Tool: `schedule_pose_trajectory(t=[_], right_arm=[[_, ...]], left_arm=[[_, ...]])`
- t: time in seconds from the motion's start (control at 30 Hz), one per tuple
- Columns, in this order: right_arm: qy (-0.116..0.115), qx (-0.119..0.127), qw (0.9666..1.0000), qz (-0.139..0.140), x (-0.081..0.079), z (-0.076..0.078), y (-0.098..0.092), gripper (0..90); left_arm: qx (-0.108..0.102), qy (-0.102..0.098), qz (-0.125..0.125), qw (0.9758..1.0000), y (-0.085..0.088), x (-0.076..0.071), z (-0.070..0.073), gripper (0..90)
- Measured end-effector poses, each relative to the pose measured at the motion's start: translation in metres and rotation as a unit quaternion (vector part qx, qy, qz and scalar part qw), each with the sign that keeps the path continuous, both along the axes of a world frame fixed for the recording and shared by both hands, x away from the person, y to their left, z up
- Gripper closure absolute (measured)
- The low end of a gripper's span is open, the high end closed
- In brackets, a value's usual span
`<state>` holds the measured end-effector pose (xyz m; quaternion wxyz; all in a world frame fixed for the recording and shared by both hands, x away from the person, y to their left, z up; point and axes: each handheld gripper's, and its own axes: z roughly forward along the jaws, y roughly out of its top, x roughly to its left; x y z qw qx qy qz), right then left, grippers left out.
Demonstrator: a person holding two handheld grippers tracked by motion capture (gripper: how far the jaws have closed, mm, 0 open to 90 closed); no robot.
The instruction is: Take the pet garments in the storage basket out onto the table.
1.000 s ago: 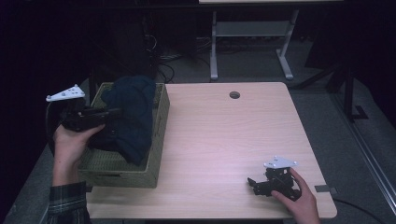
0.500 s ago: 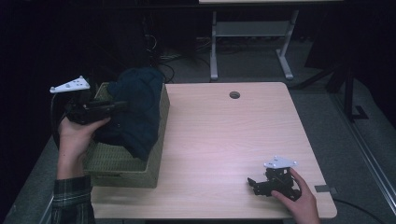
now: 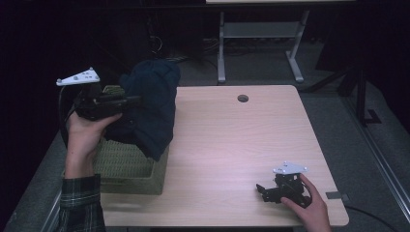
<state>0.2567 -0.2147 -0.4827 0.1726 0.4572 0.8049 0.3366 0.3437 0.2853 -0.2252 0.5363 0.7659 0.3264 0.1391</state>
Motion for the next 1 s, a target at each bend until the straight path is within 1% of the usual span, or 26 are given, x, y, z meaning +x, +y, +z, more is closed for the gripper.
schedule_pose_trajectory(t=[0.3, 0.33, 0.37, 0.5, 0.6, 0.7, 1.0], right_arm=[[-0.001, -0.001, 1.0000, 0.002, 0.000, 0.000, 0.000, 0.4], [-0.001, -0.001, 1.0000, 0.001, 0.000, 0.000, 0.000, 0.4], [0.001, 0.000, 1.0000, 0.000, 0.000, 0.000, 0.000, 0.4], [0.000, -0.001, 1.0000, 0.001, 0.000, 0.000, 0.000, 0.4], [0.000, -0.001, 1.0000, 0.001, 0.000, 0.000, 0.000, 0.4], [0.000, -0.001, 1.0000, 0.001, 0.000, 0.000, 0.000, 0.4], [0.000, -0.001, 1.0000, 0.001, 0.000, 0.000, 0.000, 0.4]], left_arm=[[-0.008, -0.005, -0.030, 0.9995, -0.024, 0.004, 0.009, 72.3], [-0.008, -0.006, -0.036, 0.9993, -0.030, 0.006, 0.010, 72.3], [-0.008, -0.006, -0.036, 0.9993, -0.030, 0.006, 0.010, 72.3], [-0.009, -0.008, -0.050, 0.9987, -0.044, 0.008, 0.012, 72.3], [-0.008, -0.008, -0.059, 0.9982, -0.054, 0.011, 0.013, 72.3], [-0.011, -0.007, -0.066, 0.9977, -0.064, 0.013, 0.012, 72.3], [-0.014, -0.013, -0.087, 0.9960, -0.094, 0.018, 0.011, 72.3]])
